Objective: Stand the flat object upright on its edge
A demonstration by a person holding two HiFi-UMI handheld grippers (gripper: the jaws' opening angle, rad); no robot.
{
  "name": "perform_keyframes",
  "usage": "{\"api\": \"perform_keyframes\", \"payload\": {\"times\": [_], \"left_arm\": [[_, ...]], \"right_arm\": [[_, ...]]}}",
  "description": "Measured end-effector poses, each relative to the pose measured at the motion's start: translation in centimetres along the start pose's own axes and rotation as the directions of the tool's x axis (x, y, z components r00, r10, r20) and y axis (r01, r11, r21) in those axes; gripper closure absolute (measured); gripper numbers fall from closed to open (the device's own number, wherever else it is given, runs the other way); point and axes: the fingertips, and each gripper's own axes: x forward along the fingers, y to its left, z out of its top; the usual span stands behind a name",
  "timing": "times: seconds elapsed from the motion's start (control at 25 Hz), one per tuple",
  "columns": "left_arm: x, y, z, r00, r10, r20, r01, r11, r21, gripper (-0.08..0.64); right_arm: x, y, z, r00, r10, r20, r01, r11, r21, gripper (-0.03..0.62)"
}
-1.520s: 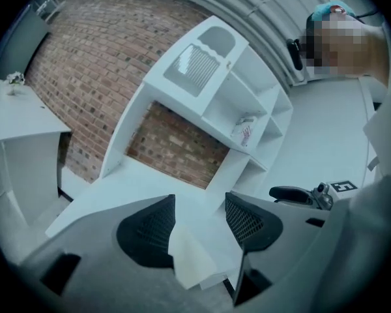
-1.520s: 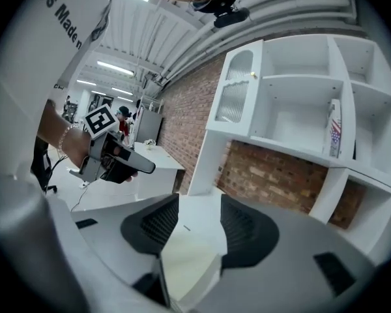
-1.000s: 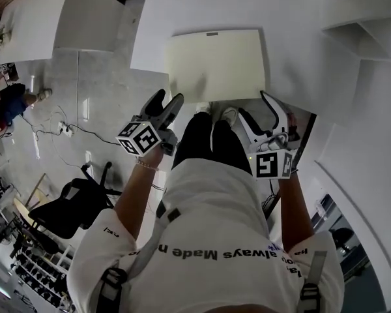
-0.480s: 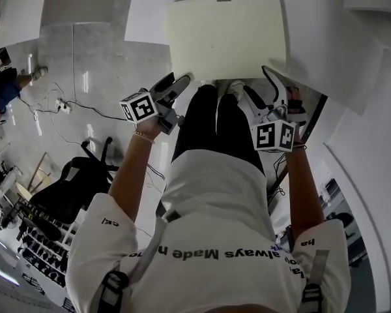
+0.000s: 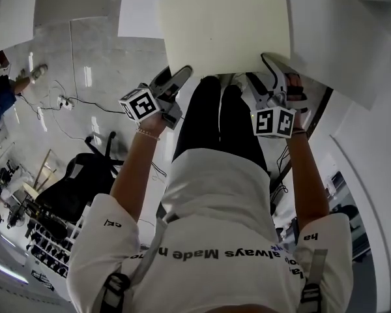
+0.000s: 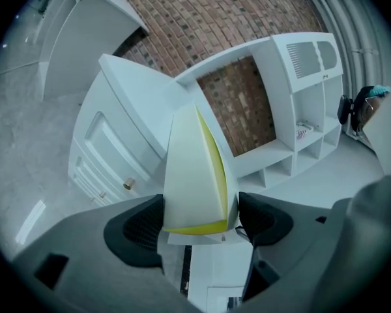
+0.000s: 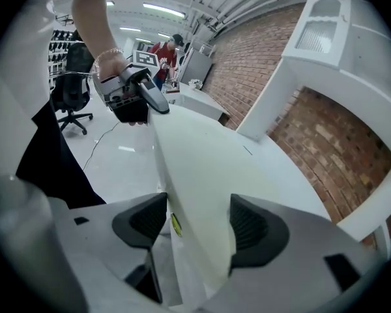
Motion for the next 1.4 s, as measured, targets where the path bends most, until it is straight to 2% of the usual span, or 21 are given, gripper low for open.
{"api": "perform_keyframes", "payload": {"times": [0.32, 0.56, 0.8, 1.04, 1.28, 1.4], "left_arm": [[-1.6, -3.0, 2.3, 0.998, 0.053, 0.02, -0.055, 0.992, 0.112, 0.196], [-0.1, -7.3, 4.0, 0.992, 0.095, 0.086, -0.111, 0.973, 0.202, 0.206], [0.5, -11.5, 5.5, 0.985, 0.083, 0.154, -0.125, 0.948, 0.292, 0.219], [1.8, -17.4, 7.0, 0.975, 0.048, 0.218, -0.14, 0.893, 0.428, 0.225], [4.5, -22.6, 7.8, 0.974, -0.017, 0.227, -0.118, 0.816, 0.566, 0.231], [5.9, -24.8, 8.1, 0.974, -0.045, 0.224, -0.109, 0.77, 0.628, 0.233]], "right_arm": [[-0.3, -0.5, 1.3, 0.997, 0.028, 0.066, -0.034, 0.994, 0.102, 0.304], [-1.1, -2.8, -0.4, 0.991, 0.012, 0.132, -0.037, 0.981, 0.189, 0.304], [-2.0, -4.2, -1.1, 0.99, -0.004, 0.144, -0.035, 0.963, 0.268, 0.305], [-3.0, -5.8, -1.8, 0.986, -0.027, 0.165, -0.033, 0.935, 0.352, 0.313], [-3.6, -7.4, -3.2, 0.985, -0.056, 0.161, -0.025, 0.887, 0.461, 0.319], [-3.6, -8.0, -3.8, 0.985, -0.066, 0.159, -0.025, 0.858, 0.513, 0.325]]}}
